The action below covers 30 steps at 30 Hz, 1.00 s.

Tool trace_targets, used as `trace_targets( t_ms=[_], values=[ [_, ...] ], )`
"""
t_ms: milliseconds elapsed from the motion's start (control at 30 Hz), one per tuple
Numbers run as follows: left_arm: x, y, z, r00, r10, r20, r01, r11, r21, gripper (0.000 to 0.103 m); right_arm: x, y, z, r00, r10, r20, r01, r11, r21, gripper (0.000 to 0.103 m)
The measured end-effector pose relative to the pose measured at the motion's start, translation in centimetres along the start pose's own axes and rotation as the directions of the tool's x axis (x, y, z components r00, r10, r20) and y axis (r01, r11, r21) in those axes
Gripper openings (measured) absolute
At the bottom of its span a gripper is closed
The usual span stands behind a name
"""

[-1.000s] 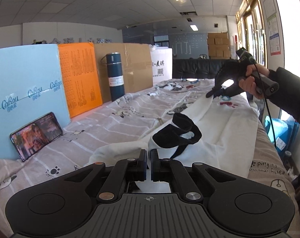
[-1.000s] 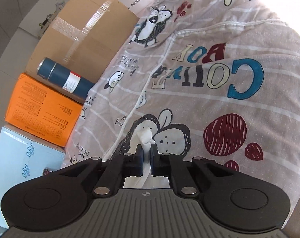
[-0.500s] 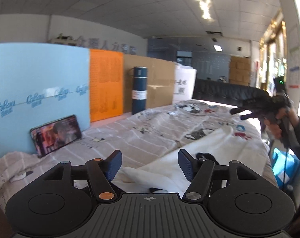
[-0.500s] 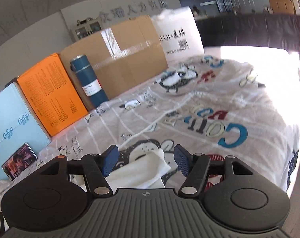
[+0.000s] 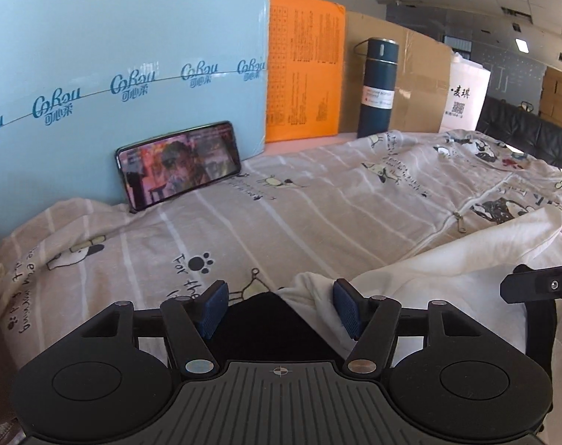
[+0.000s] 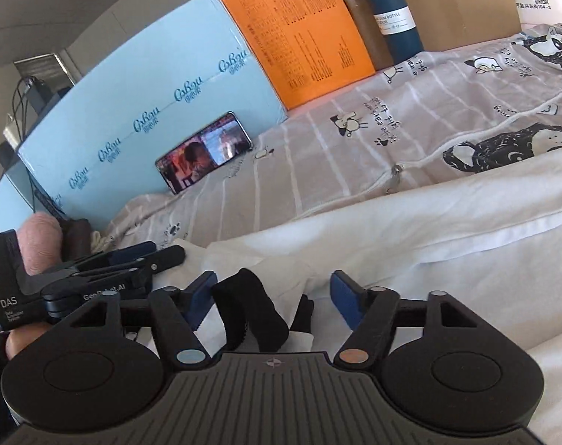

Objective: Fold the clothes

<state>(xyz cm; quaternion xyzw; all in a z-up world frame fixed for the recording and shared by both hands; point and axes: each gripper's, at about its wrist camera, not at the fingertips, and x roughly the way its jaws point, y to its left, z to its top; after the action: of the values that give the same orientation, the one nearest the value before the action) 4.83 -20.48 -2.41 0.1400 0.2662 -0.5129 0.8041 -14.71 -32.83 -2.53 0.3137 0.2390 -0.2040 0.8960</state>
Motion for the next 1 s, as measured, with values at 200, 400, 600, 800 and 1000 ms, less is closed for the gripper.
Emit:
trace_targets(
  t_ms=[200, 400, 600, 800, 1000],
  values=[
    [0.1, 0.4, -0.4, 1.0, 0.022, -0.004, -0.022, 1.0, 0.008, 0.069, -2.0, -3.6, -1.8, 0.999, 0.047, 0.025, -0.051, 0.986, 0.156, 0.012],
    [-2.4, -1.3, 0.0, 0.994, 0.023, 0.106, -0.03, 0.997, 0.069, 0.069, -2.9, -3.9, -2.5, 0.993, 0.118, 0.012, -0.117, 0.966, 0.232, 0.014],
    [-6.3, -7.1, -0.6, 0.971, -0.149, 0.187, 0.096, 0.96, 0.263, 0.088, -2.4, -3.8, -3.0, 0.997, 0.078, 0.019, -0.081, 0.973, 0.214, 0.03],
    [-5.6, -12.4, -3.7, 0.985, -0.143, 0.092, 0.072, 0.84, 0.538, 0.09, -3.3, -2.1, -3.2, 0.988, -0.092, 0.122, 0.088, 0.996, 0.034, 0.062],
    [-5.0, -12.9, -4.7, 0.993, -0.07, 0.091, 0.007, 0.828, 0.561, 0.093, -3.3, -2.0, -3.8, 0.981, -0.142, 0.13, 0.154, 0.984, -0.089, 0.063]
  ],
)
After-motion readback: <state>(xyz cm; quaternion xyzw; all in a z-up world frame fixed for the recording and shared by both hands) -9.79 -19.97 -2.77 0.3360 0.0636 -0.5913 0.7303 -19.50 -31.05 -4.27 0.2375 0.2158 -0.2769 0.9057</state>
